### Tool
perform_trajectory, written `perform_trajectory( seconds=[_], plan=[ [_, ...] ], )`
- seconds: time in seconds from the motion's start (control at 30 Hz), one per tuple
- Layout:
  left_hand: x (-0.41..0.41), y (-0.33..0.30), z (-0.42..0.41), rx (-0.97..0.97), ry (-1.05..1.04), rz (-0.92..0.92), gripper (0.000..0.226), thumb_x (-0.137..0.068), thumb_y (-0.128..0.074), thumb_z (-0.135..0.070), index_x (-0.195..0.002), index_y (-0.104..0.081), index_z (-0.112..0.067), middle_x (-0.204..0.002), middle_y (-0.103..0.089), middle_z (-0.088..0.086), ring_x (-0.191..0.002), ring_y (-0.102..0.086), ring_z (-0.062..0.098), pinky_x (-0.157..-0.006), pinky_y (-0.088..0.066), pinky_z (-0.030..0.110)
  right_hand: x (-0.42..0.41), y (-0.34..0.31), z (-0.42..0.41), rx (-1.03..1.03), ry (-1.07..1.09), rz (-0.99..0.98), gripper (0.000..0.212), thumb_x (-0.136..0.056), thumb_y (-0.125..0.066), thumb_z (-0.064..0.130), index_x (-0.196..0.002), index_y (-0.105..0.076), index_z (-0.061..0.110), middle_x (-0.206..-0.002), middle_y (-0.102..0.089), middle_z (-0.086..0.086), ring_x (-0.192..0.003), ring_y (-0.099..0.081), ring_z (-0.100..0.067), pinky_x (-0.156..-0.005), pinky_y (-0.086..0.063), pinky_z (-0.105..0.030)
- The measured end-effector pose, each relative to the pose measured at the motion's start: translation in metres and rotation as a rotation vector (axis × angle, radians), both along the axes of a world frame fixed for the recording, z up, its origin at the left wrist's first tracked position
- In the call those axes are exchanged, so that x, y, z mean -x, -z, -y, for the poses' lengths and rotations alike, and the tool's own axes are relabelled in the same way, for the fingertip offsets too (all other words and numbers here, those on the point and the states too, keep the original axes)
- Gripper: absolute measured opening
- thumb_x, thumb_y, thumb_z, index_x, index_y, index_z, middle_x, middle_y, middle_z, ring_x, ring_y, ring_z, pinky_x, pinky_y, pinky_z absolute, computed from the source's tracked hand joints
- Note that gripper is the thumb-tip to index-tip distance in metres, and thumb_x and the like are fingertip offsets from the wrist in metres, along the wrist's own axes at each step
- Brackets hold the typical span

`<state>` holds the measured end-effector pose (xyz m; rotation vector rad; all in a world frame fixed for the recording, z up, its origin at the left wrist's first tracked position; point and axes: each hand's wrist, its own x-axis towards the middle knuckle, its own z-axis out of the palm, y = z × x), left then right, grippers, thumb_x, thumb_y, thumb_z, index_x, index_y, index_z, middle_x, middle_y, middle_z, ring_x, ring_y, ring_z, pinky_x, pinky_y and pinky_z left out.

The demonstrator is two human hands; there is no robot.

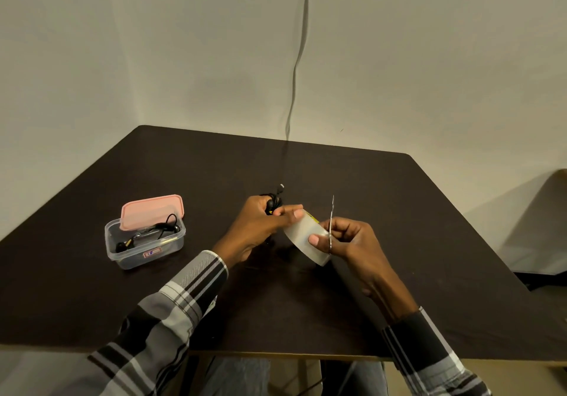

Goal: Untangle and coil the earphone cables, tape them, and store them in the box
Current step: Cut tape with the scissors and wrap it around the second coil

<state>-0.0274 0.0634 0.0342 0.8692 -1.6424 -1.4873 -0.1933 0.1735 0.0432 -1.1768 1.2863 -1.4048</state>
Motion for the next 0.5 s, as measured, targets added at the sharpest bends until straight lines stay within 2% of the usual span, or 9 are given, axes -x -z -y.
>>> perform_trajectory(
  seconds=[0.07, 0.1, 0.13, 0.2, 0.27, 0.33, 0.37, 0.43, 0.5],
  plan=[
    [-0.002, 0.002, 0.0, -0.009, -0.004, 0.026, 0.03, -0.076, -0.082, -0.038, -0.06, -0.06, -0.025, -0.105, -0.073, 0.019, -0.105, -0.068, 0.033, -0.085, -0.054, 0.058, 0.0, 0.0, -0.001, -0.003, -0.002, 0.015, 0.017, -0.079, -0.072, -0.006, -0.092, -0.066, -0.015, -0.073, -0.073, -0.008, -0.064, -0.068, -0.013, -0.058, -0.054, -0.021],
    [-0.003, 0.001, -0.002, -0.006, -0.005, 0.028, 0.03, -0.073, -0.082, -0.045, -0.064, -0.065, -0.022, -0.106, -0.07, 0.024, -0.104, -0.066, 0.038, -0.085, -0.052, 0.061, -0.001, -0.001, -0.002, -0.005, 0.001, 0.017, 0.017, -0.079, -0.072, -0.006, -0.092, -0.066, -0.014, -0.074, -0.073, -0.008, -0.065, -0.069, -0.013, -0.059, -0.054, -0.021],
    [-0.003, -0.001, -0.004, -0.001, -0.014, 0.024, 0.044, -0.069, -0.082, -0.052, -0.074, -0.068, -0.01, -0.105, -0.067, 0.028, -0.103, -0.065, 0.042, -0.084, -0.052, 0.062, -0.001, 0.0, -0.002, -0.005, 0.007, 0.016, 0.016, -0.079, -0.072, -0.005, -0.092, -0.067, -0.013, -0.075, -0.074, -0.009, -0.066, -0.069, -0.014, -0.059, -0.055, -0.022],
    [-0.001, 0.002, -0.005, 0.032, -0.025, 0.031, 0.08, -0.064, -0.081, -0.062, -0.09, -0.061, 0.01, -0.1, -0.064, 0.032, -0.097, -0.064, 0.045, -0.081, -0.054, 0.058, -0.002, 0.0, -0.002, -0.003, 0.02, 0.017, 0.015, -0.079, -0.073, -0.003, -0.091, -0.067, -0.011, -0.077, -0.074, -0.01, -0.068, -0.07, -0.015, -0.06, -0.055, -0.022],
    [-0.001, 0.003, -0.005, 0.08, -0.051, 0.027, 0.086, -0.063, -0.08, -0.066, -0.084, -0.055, 0.013, -0.081, -0.06, 0.027, -0.079, -0.063, 0.035, -0.07, -0.054, 0.047, -0.004, 0.0, -0.002, -0.004, 0.035, 0.02, 0.017, -0.08, -0.073, -0.002, -0.092, -0.067, -0.011, -0.078, -0.075, -0.009, -0.069, -0.07, -0.014, -0.059, -0.055, -0.021],
    [0.0, 0.002, -0.007, 0.091, -0.072, 0.017, 0.079, -0.066, -0.08, -0.062, -0.076, -0.051, 0.011, -0.071, -0.052, 0.013, -0.072, -0.055, 0.024, -0.065, -0.047, 0.039, -0.006, 0.0, -0.002, -0.006, 0.048, 0.007, 0.014, -0.081, -0.074, 0.0, -0.091, -0.069, -0.007, -0.077, -0.075, -0.007, -0.068, -0.07, -0.013, -0.058, -0.054, -0.021],
    [0.001, 0.001, -0.01, 0.085, -0.064, 0.015, 0.074, -0.07, -0.08, -0.056, -0.074, -0.05, 0.012, -0.069, -0.051, 0.01, -0.07, -0.056, 0.02, -0.064, -0.046, 0.036, -0.007, 0.0, -0.002, -0.009, 0.054, -0.002, 0.011, -0.081, -0.074, 0.001, -0.09, -0.07, -0.004, -0.077, -0.075, -0.007, -0.069, -0.071, -0.013, -0.058, -0.054, -0.021],
    [0.002, -0.003, -0.014, 0.096, -0.063, 0.02, 0.055, -0.079, -0.08, -0.036, -0.07, -0.051, 0.01, -0.06, -0.052, 0.002, -0.065, -0.06, 0.0, -0.061, -0.046, 0.021, -0.01, 0.001, 0.0, -0.011, 0.067, -0.025, 0.009, -0.082, -0.076, 0.004, -0.088, -0.071, 0.001, -0.078, -0.076, -0.007, -0.071, -0.071, -0.014, -0.06, -0.054, -0.022],
    [0.004, -0.004, -0.017, 0.129, -0.057, 0.046, 0.046, -0.082, -0.079, -0.027, -0.07, -0.052, 0.008, -0.06, -0.058, -0.001, -0.064, -0.062, -0.005, -0.059, -0.047, 0.018, -0.012, 0.0, 0.002, -0.01, 0.081, -0.047, 0.008, -0.082, -0.076, 0.005, -0.087, -0.071, 0.003, -0.079, -0.076, -0.007, -0.072, -0.071, -0.015, -0.06, -0.054, -0.023]
  ],
)
